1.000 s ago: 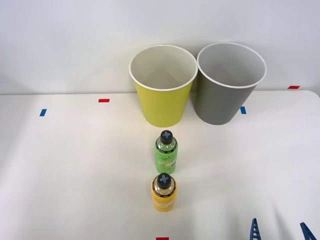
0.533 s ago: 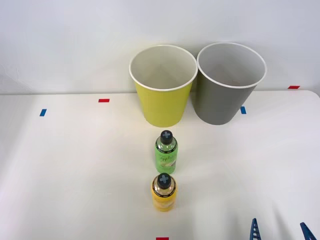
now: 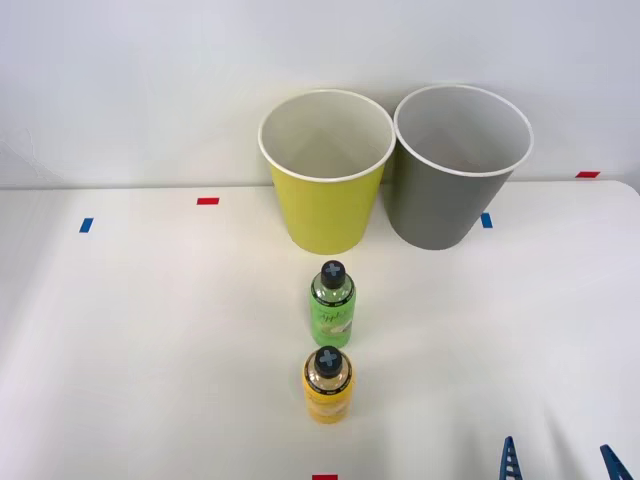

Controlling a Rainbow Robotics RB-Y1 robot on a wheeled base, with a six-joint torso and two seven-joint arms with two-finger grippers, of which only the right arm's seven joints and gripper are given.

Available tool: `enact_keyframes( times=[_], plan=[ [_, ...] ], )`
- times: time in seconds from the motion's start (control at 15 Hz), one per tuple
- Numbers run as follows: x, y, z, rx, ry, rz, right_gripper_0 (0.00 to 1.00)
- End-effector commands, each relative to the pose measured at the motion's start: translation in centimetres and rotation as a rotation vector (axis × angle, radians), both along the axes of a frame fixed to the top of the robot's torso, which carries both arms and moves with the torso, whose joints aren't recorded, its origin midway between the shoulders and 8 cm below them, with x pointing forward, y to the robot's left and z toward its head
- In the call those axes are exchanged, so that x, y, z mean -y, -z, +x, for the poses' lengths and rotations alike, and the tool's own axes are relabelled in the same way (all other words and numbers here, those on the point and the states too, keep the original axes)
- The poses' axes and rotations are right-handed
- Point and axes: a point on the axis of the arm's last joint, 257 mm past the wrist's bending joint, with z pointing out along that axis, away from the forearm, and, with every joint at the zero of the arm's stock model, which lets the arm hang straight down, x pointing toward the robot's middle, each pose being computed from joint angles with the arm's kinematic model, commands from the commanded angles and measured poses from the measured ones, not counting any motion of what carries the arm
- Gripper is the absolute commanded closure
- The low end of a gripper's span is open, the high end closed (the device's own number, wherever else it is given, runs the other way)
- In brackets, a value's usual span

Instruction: Put cans in the gray bin, plastic bottles in the light green bin

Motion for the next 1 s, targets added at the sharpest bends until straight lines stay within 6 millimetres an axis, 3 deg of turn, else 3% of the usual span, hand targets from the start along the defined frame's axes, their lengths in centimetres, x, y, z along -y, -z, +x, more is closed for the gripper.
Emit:
enact_keyframes(
  times=[0.07,1.0],
  plan=[
    [0.0,0.0,0.0,0.0,0.0,0.0,0.0],
    [0.0,0.0,0.0,0.0,0.0,0.0,0.0]
  ],
)
